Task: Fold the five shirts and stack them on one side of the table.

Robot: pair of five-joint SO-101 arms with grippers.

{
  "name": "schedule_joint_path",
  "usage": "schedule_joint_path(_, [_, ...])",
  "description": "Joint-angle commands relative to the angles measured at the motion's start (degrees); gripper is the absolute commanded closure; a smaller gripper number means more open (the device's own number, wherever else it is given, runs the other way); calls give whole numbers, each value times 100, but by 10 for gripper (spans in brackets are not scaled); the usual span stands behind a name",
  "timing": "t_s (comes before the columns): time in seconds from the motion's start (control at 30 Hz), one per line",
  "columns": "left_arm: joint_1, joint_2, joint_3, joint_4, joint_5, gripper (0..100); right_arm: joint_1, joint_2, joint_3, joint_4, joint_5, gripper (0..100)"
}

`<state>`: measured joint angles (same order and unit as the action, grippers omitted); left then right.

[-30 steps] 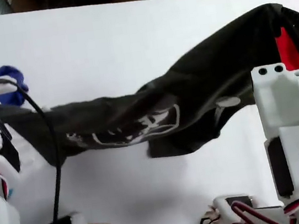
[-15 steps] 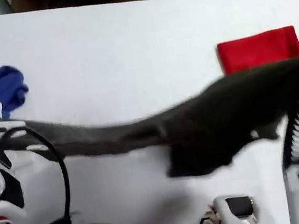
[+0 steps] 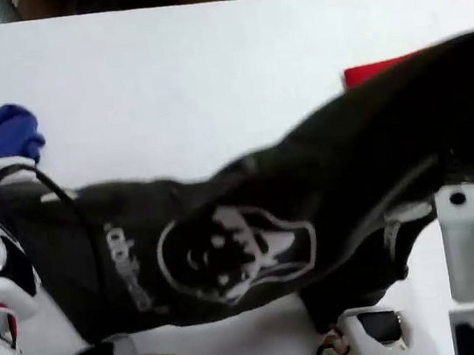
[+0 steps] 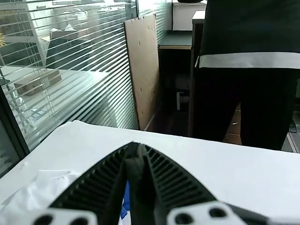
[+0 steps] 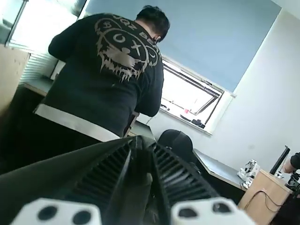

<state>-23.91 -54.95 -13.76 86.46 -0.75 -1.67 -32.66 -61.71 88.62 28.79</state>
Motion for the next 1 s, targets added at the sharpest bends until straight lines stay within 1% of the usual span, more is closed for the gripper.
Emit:
schedule_joint_path(0.0, [-35, -18, 22, -202, 62, 975, 48, 224, -9, -136, 97, 980])
schedule_joint_path(0.13, [-35, -18, 22, -237, 62, 975, 31, 233, -9, -136, 79, 979])
schedule_joint_path(0.27, [-35, -62, 13, -193, 44, 975, 22, 180, -70, 110, 79, 979])
schedule_joint_path(0.4, [-35, -193, 13, -35, 44, 975, 22, -154, -44, 347, 79, 979])
schedule_joint_path(0.57, [-35, -536, 13, -53, 53, 975, 57, -532, 0, 391, 70, 979])
schedule_joint_path(0.6, [-35, -580, 13, -70, 53, 975, 66, -541, 9, 400, -35, 979])
schedule_joint_path(0.67, [-35, -615, 13, -70, 53, 975, 75, -523, 70, 462, -615, 979])
schedule_joint_path(0.8, [-35, -615, 66, -53, 53, 975, 338, -400, 686, 435, -1371, 979])
schedule_joint_path(0.87, [-62, -615, 66, -70, 35, 975, 338, -286, 1011, 374, -1600, 979])
schedule_joint_path(0.97, [-62, -615, 66, -88, 26, 975, 338, -145, 1345, 189, -1644, 979])
